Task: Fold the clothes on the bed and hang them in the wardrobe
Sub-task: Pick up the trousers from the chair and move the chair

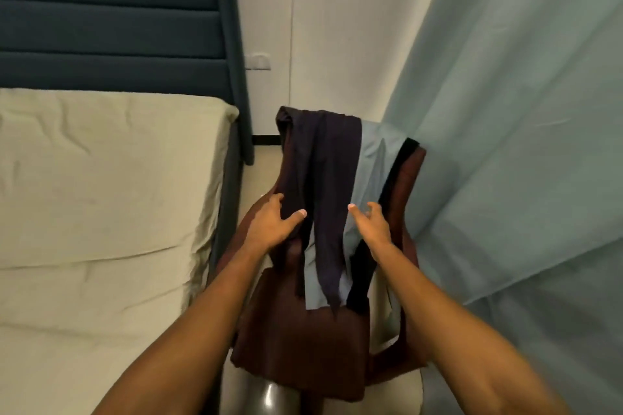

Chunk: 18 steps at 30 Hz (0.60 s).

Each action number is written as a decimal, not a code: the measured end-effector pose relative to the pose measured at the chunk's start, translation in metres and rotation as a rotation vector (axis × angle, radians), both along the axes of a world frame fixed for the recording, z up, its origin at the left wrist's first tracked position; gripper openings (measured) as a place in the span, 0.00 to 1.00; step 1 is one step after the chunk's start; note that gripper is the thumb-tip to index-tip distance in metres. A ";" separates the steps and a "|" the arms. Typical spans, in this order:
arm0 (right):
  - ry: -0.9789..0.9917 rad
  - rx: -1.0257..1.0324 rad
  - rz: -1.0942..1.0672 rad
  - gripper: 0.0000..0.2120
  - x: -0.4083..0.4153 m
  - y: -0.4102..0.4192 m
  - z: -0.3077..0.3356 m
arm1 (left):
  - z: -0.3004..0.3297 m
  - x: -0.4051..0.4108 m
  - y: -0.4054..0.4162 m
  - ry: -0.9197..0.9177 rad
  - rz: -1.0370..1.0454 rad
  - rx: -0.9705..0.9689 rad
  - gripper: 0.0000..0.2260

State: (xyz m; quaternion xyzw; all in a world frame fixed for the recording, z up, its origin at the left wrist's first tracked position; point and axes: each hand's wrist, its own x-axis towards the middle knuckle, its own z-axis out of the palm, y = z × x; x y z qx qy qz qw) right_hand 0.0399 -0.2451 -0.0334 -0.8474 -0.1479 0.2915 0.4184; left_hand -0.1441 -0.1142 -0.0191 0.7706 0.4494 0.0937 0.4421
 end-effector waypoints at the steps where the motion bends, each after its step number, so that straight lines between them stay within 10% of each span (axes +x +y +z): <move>1: -0.007 0.002 -0.032 0.36 0.018 0.000 -0.002 | -0.002 0.018 0.004 0.013 -0.006 -0.010 0.38; 8: -0.048 0.043 -0.191 0.44 0.128 0.027 -0.011 | -0.016 0.128 0.058 0.070 -0.064 0.074 0.47; 18: 0.173 0.198 -0.261 0.41 0.196 0.078 -0.036 | -0.034 0.211 0.128 -0.139 0.441 -0.092 0.49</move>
